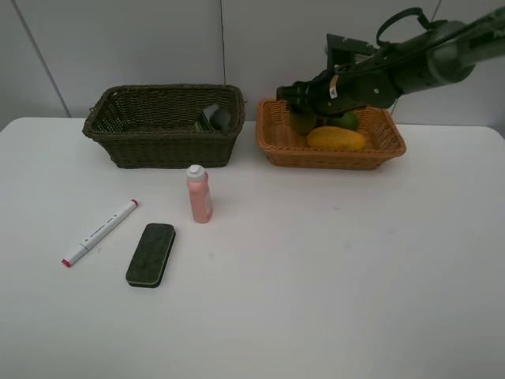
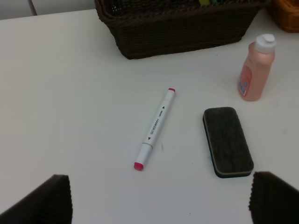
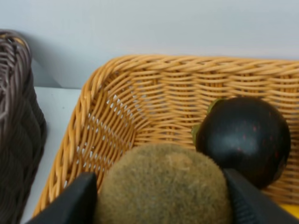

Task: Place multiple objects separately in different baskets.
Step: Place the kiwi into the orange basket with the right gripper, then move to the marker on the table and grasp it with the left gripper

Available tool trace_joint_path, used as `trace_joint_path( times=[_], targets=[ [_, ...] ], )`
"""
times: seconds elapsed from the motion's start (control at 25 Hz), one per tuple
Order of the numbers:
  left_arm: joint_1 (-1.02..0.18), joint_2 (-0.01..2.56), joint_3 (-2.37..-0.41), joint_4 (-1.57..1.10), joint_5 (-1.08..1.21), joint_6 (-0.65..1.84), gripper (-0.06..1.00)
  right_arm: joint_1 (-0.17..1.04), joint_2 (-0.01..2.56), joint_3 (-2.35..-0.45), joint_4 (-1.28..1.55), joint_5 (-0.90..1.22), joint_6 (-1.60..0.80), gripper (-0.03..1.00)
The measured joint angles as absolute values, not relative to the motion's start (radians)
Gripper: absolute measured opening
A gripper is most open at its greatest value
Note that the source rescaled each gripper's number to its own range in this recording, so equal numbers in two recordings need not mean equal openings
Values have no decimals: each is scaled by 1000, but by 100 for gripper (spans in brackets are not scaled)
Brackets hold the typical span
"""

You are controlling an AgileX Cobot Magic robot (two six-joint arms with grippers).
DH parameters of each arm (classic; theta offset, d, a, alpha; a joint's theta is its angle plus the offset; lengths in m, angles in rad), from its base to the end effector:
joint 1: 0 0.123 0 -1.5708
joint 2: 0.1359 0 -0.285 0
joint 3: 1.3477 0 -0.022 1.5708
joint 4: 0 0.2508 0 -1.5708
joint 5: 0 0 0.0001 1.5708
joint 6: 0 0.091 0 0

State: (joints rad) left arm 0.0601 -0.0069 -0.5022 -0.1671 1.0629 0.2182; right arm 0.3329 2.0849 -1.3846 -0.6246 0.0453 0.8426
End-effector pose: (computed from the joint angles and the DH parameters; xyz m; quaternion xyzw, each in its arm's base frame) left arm -0.0061 -0.0136 0.2786 0.0707 0.8455 -0.0101 0.5292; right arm 0.4380 0.1488 0.1685 -0.0453 0.8946 0.1095 0.4308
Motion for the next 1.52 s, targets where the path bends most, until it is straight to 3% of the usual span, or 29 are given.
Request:
trace_joint_path(
  times=[0.16,0.2,0.28,0.32,0.4,0.44,0.76,1.16,1.52],
  targets=[
    [60,-7,-502,-167,1063,218,100,333,2085,-1385,-627,41,843,39],
    [60,-7,-502,-167,1063,218,100,333,2085,-1385,-630,42,843,49],
    [60,-7,-502,-167,1063,218,100,333,2085,-1385,-657,41,843,80],
    [60,-7,-502,-167,1064,218,100,333,2085,-1385,-657,41,843,80],
    [60,-7,-502,-167,1064,218,100,333,2085,-1385,-676,40,843,95],
    [60,-7,-502,-167,1064,218,100,333,2085,-1385,-677,38,843,97],
    [60,-7,-502,-167,1064,218,100,334,2079,-1385,-678,56,843,100],
    [60,-7,-502,-167,1065,218,100,383,1943,-1385,-657,301,816,100],
    [60,-7,-502,-167,1065,218,100,461,1693,-1305,-513,465,441,100]
  ],
)
